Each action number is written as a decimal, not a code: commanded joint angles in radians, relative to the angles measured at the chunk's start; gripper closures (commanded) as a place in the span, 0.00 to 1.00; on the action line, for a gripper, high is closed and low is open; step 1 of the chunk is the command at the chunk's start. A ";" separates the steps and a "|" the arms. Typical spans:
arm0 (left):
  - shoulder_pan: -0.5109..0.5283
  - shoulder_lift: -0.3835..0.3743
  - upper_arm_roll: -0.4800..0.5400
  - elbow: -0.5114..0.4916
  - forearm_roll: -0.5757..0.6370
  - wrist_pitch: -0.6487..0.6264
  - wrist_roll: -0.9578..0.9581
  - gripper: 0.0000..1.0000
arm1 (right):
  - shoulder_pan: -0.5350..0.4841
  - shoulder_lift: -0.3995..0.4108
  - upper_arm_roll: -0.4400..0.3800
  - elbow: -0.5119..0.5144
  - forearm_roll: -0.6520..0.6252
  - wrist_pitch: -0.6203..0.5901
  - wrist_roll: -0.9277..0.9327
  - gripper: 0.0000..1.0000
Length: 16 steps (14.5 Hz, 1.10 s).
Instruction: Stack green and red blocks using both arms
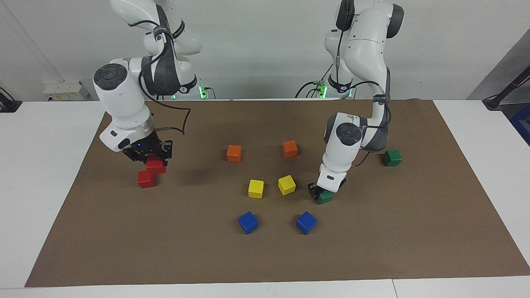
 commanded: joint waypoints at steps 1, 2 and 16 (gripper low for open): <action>-0.025 -0.019 0.020 -0.004 0.018 -0.035 -0.026 1.00 | -0.071 -0.057 0.014 -0.116 0.011 0.105 -0.104 1.00; -0.025 -0.023 0.018 0.022 0.017 -0.063 -0.026 1.00 | -0.084 -0.056 0.016 -0.126 0.014 0.121 -0.117 1.00; 0.429 -0.532 0.017 -0.247 -0.029 -0.387 0.769 1.00 | -0.136 0.038 0.016 -0.129 0.111 0.238 -0.276 1.00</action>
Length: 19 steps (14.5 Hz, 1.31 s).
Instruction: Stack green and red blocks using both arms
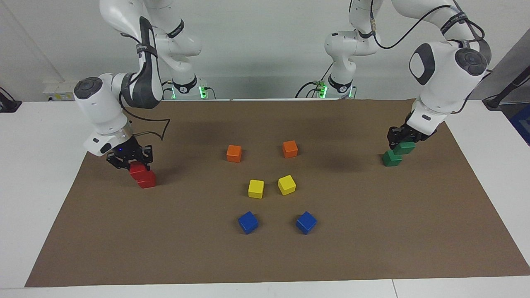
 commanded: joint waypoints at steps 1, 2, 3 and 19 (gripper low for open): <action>0.063 -0.103 -0.010 -0.198 -0.020 0.153 0.094 1.00 | -0.024 0.004 0.016 -0.006 0.028 0.019 -0.040 1.00; 0.073 -0.125 -0.010 -0.264 -0.020 0.224 0.106 1.00 | -0.021 0.006 0.014 -0.006 0.028 0.020 -0.035 1.00; 0.081 -0.142 -0.008 -0.315 -0.020 0.274 0.120 1.00 | -0.020 0.007 0.014 -0.006 0.028 0.022 -0.032 1.00; 0.136 -0.133 -0.007 -0.515 -0.093 0.525 0.127 1.00 | -0.036 0.038 0.013 -0.022 0.027 0.068 -0.024 1.00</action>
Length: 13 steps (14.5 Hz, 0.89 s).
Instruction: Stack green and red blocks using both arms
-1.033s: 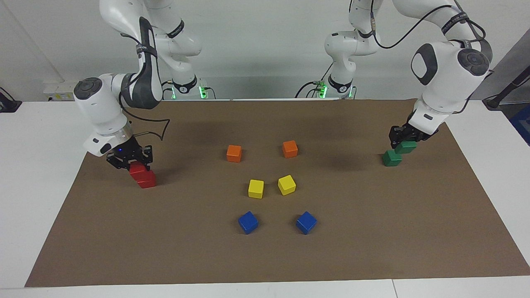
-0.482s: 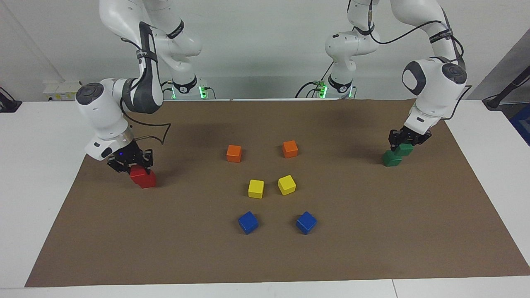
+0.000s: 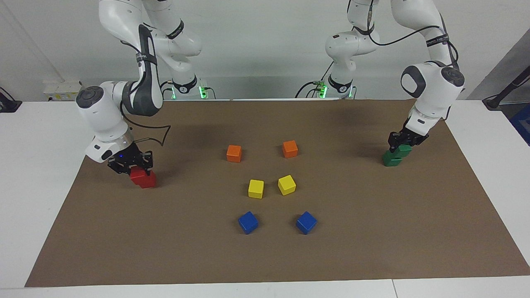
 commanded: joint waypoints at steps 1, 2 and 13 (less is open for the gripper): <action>0.012 -0.022 -0.009 -0.042 -0.023 0.042 0.013 1.00 | -0.026 -0.009 0.013 -0.019 0.026 0.020 -0.026 1.00; 0.012 -0.015 -0.007 -0.043 -0.023 0.053 0.013 1.00 | -0.029 -0.010 0.013 -0.021 0.026 0.020 -0.027 1.00; 0.004 0.010 -0.007 -0.066 -0.023 0.113 0.019 1.00 | -0.023 -0.024 0.014 -0.061 0.026 0.019 -0.024 1.00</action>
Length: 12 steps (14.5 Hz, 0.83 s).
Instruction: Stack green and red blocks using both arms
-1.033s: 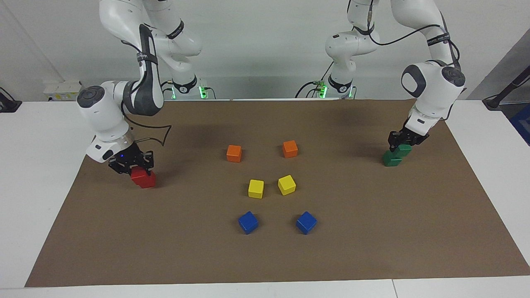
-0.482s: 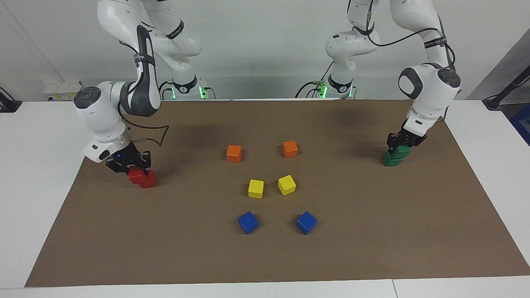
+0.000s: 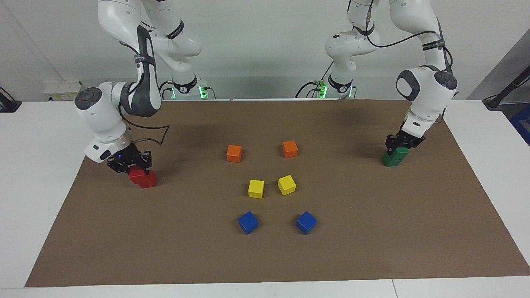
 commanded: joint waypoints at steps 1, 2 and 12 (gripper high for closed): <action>0.004 -0.006 -0.005 -0.016 -0.022 0.022 0.025 1.00 | -0.011 -0.026 0.011 -0.039 0.026 0.018 -0.024 1.00; 0.001 -0.006 -0.005 -0.016 -0.022 0.021 0.025 1.00 | -0.009 -0.029 0.012 -0.042 0.026 0.018 -0.024 1.00; -0.002 -0.006 -0.005 -0.008 -0.020 0.004 0.048 0.00 | -0.005 -0.028 0.011 -0.039 0.025 0.025 -0.023 0.49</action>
